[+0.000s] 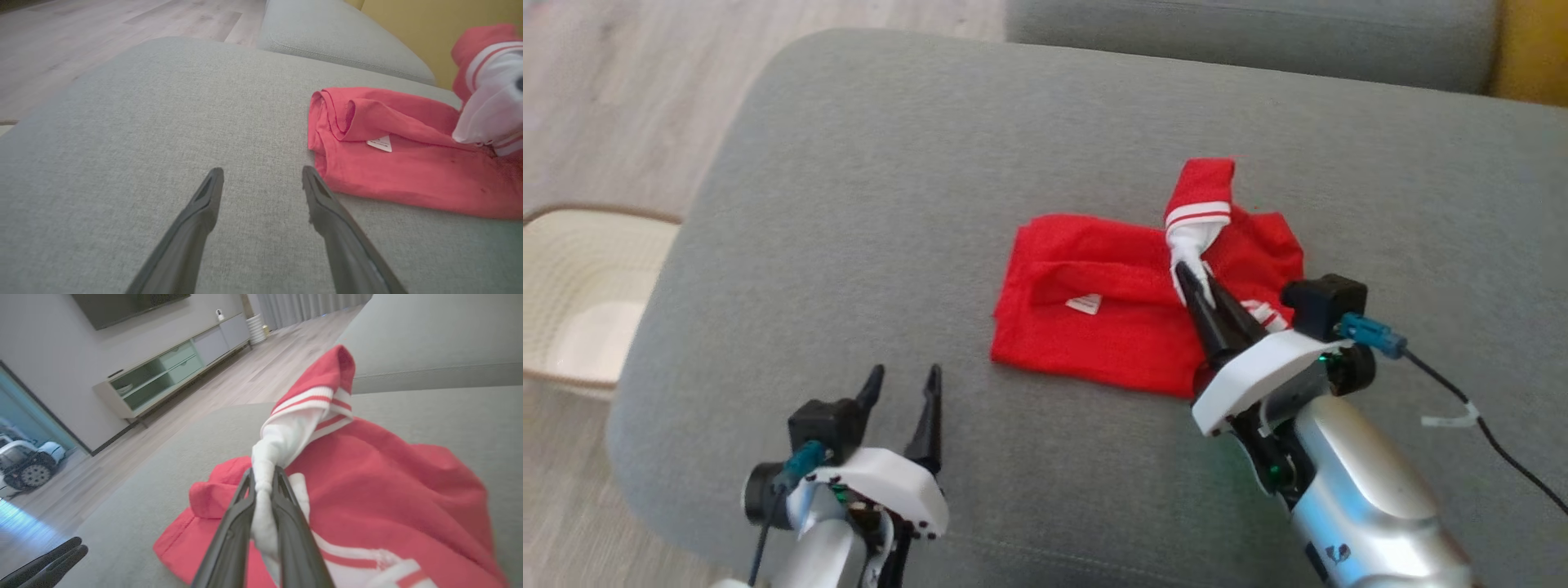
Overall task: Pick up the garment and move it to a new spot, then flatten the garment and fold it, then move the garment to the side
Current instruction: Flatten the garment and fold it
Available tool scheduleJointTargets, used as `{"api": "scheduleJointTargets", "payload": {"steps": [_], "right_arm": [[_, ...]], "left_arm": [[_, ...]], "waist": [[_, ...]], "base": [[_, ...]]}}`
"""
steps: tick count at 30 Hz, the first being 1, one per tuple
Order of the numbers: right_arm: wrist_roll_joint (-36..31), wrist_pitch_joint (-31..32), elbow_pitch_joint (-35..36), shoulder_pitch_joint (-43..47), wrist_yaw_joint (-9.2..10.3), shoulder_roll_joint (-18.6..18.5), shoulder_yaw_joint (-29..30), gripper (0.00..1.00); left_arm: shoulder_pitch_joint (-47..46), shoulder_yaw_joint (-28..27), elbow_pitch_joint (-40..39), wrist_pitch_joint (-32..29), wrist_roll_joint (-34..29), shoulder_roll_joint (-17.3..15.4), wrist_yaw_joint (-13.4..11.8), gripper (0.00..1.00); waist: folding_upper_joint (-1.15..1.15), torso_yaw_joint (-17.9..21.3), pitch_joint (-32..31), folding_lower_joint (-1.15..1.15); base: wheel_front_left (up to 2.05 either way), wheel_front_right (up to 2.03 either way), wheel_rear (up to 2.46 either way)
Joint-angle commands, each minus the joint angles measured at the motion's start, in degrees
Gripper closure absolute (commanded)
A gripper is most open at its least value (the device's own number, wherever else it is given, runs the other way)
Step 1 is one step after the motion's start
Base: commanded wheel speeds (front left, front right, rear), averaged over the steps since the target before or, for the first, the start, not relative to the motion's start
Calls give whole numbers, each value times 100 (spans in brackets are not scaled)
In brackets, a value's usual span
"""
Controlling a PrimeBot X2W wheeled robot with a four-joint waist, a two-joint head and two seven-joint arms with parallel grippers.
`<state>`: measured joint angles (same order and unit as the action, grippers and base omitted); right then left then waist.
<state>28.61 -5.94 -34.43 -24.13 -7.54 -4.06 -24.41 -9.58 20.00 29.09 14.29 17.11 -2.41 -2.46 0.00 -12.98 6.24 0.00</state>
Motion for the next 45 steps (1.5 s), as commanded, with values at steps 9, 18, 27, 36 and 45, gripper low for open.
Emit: {"api": "scheduleJointTargets", "payload": {"steps": [9,18,27,36,45], "right_arm": [[478,-250,-386,-741,5,116,-657,100],[747,-715,-1144,-1182,5,117,-846,0],[-127,-902,-1302,-1225,5,115,501,0],[-1302,-905,-428,-326,5,117,2089,0],[-1710,-905,43,360,5,117,2407,0]], "left_arm": [[-315,408,-169,71,194,-47,-23,0],[-269,543,-181,71,319,-47,-161,0],[-321,287,-308,71,240,-47,-248,0],[-297,-140,-449,71,-2,-47,-359,0],[-148,-489,-530,71,-282,-47,-418,0]], "waist": [[0,-821,101,0],[0,-935,124,0],[0,-370,140,0],[0,347,111,0],[0,790,18,0]], "base": [[0,0,0],[0,0,0],[0,0,0],[0,0,0],[0,0,0]]}}
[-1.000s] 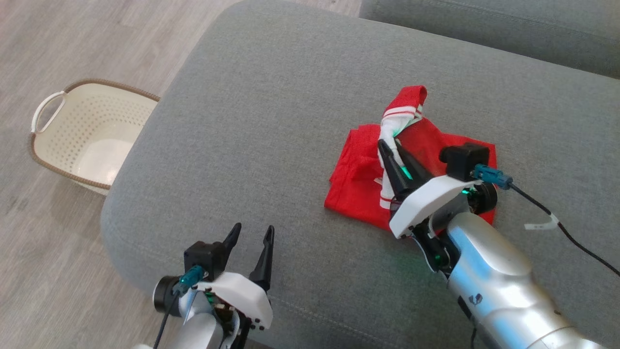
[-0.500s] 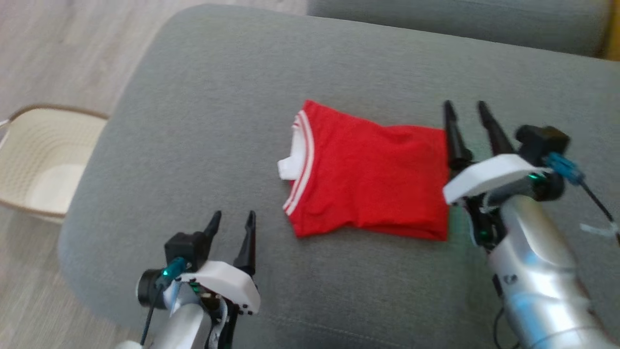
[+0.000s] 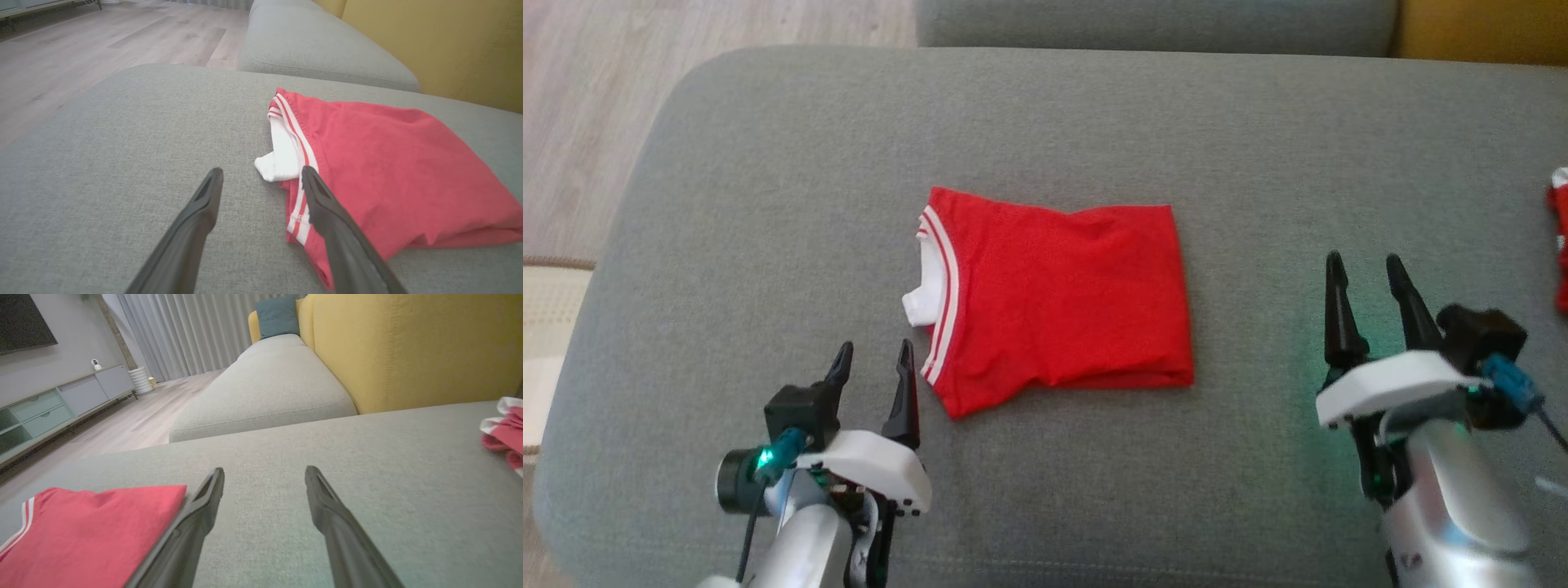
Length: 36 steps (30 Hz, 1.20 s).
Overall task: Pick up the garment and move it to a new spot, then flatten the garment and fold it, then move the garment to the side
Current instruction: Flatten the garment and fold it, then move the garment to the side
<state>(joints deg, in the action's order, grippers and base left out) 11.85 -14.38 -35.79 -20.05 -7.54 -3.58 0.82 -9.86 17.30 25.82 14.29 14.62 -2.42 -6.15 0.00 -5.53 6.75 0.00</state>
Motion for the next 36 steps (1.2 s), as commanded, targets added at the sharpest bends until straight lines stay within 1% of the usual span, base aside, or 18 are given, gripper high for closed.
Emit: {"api": "scheduleJointTargets", "payload": {"steps": [1,5,12,23,29,31,32,36], "right_arm": [[-91,-62,222,20,5,69,-108,0],[-130,-62,352,282,5,69,-97,0],[-66,-62,339,552,5,69,-237,0],[-26,-62,331,621,5,70,-341,0],[-29,-62,221,487,5,70,-569,0],[6,-62,131,385,5,70,-713,0],[21,-62,44,237,5,70,-860,0],[129,-62,-224,-138,5,70,-1176,0]], "left_arm": [[-91,-251,-209,71,-70,-46,-61,0],[35,-376,-219,71,-179,-46,-81,0],[249,-573,-199,71,-266,-46,-69,0],[317,-649,-209,71,-321,-46,-31,0],[222,-493,-261,71,-289,-46,5,0],[172,-412,-284,71,-272,-46,22,0],[124,-330,-325,71,-259,-46,42,0],[24,-224,-412,71,-237,-46,43,0]], "waist": [[0,78,-51,0],[0,181,-162,0],[0,323,-369,0],[0,350,-376,0],[0,173,-215,0],[0,58,-147,0],[0,-71,-59,0],[0,-290,146,0]], "base": [[0,0,0],[0,0,0],[0,0,0],[0,0,0],[0,0,0],[0,0,0],[0,0,0],[0,0,0]]}}
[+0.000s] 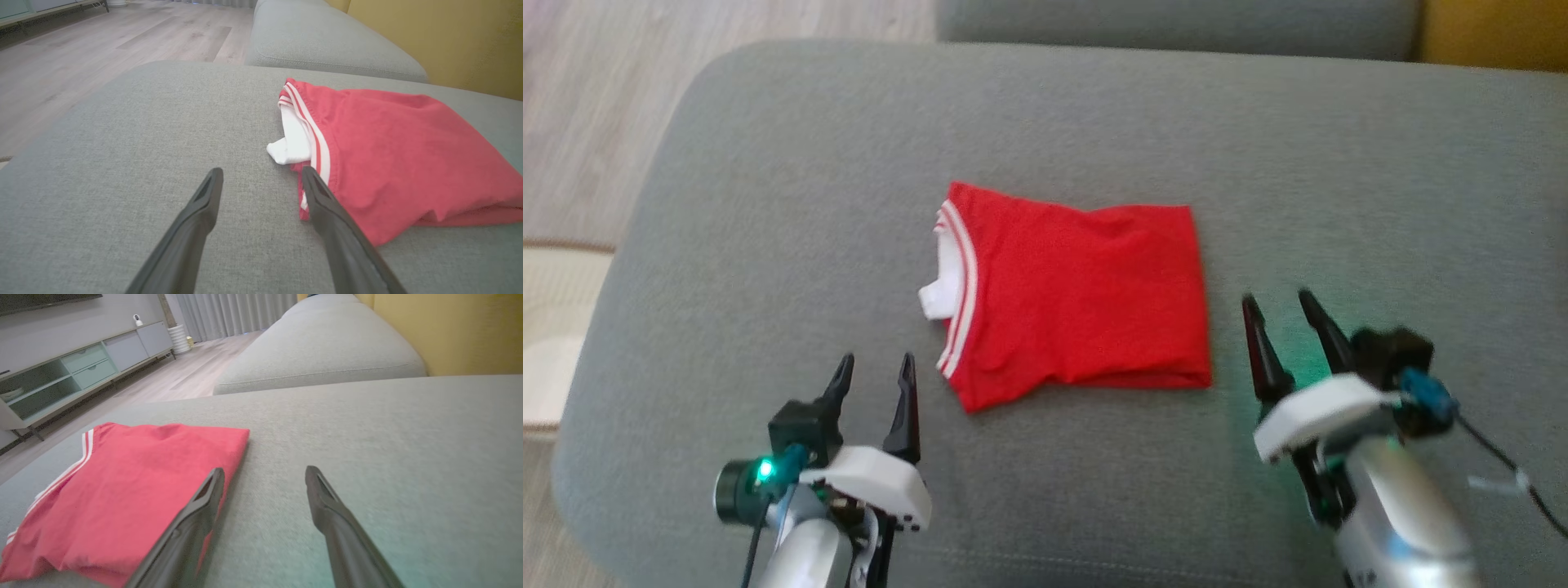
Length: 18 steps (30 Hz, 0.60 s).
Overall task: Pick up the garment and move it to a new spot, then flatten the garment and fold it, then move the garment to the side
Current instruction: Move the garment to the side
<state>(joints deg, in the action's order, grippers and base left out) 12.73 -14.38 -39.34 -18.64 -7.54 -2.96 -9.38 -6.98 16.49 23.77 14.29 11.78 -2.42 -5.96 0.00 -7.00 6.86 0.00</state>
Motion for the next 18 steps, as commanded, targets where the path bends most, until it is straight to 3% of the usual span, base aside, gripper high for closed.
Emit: {"api": "scheduleJointTargets", "payload": {"steps": [1,13,14,16,18], "right_arm": [[81,-62,56,-370,5,8,-214,0],[440,149,-1251,-1262,5,8,-622,0],[474,167,-1337,-1309,5,8,-665,4],[566,212,-1490,-1381,5,8,-759,100],[655,182,-1567,-1447,5,8,-850,100]], "left_arm": [[-280,-126,-216,71,58,-46,20,0],[-499,79,-306,71,221,-45,-16,0],[-513,91,-310,71,231,-45,-20,0],[-532,101,-321,71,251,-45,-34,0],[-536,95,-323,71,261,-45,-47,0]], "waist": [[0,-195,173,0],[0,-682,580,0],[0,-697,602,0],[0,-708,635,0],[0,-683,657,0]], "base": [[0,0,0],[0,0,0],[0,0,0],[0,0,0],[0,0,0]]}}
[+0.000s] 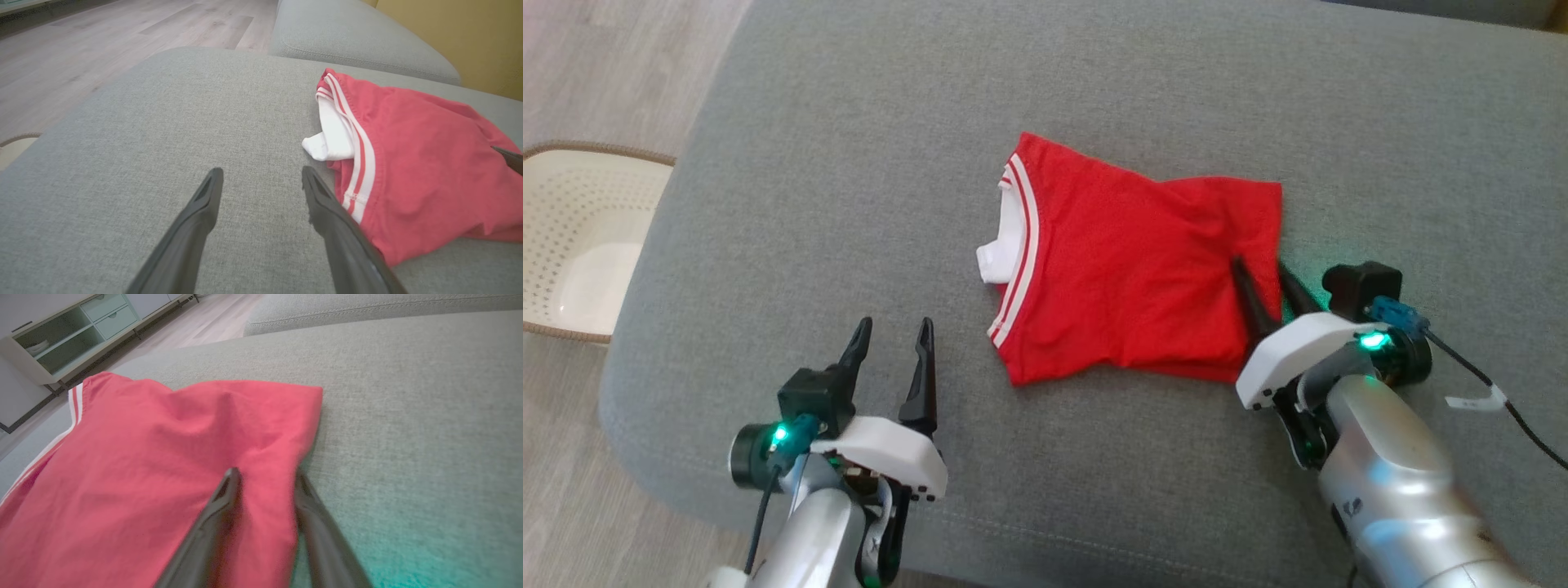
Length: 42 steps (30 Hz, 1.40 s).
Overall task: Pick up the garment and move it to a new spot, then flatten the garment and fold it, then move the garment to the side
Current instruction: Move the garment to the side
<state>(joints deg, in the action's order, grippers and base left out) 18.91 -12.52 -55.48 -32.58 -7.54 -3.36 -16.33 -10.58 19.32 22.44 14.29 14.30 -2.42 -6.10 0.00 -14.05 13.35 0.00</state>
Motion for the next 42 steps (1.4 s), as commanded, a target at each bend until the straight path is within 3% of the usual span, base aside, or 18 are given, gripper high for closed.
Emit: {"api": "scheduleJointTargets", "payload": {"steps": [1,11,23,29,35,42], "right_arm": [[69,-28,21,-81,5,48,-190,100],[228,-230,-19,-202,5,48,-128,100],[171,-247,518,84,5,48,-1,100],[124,-247,778,250,5,48,64,100],[49,-247,979,239,5,48,139,100],[-661,-248,844,-382,5,-43,674,100]], "left_arm": [[-171,-200,-189,71,8,-45,-40,0],[-62,-394,-108,71,-115,-45,12,0],[-245,-448,-18,71,-263,-45,176,0],[-267,-380,24,71,-300,-45,223,0],[-338,-297,56,71,-330,-45,268,0],[-417,-158,71,71,-395,-45,349,0]], "waist": [[0,59,12,0],[0,1024,-198,0],[0,3180,-225,0],[0,3885,-182,0],[0,4061,-70,0],[0,3692,107,0]], "base": [[0,0,0],[0,0,0],[0,0,0],[0,0,0],[0,0,0],[0,0,0]]}}
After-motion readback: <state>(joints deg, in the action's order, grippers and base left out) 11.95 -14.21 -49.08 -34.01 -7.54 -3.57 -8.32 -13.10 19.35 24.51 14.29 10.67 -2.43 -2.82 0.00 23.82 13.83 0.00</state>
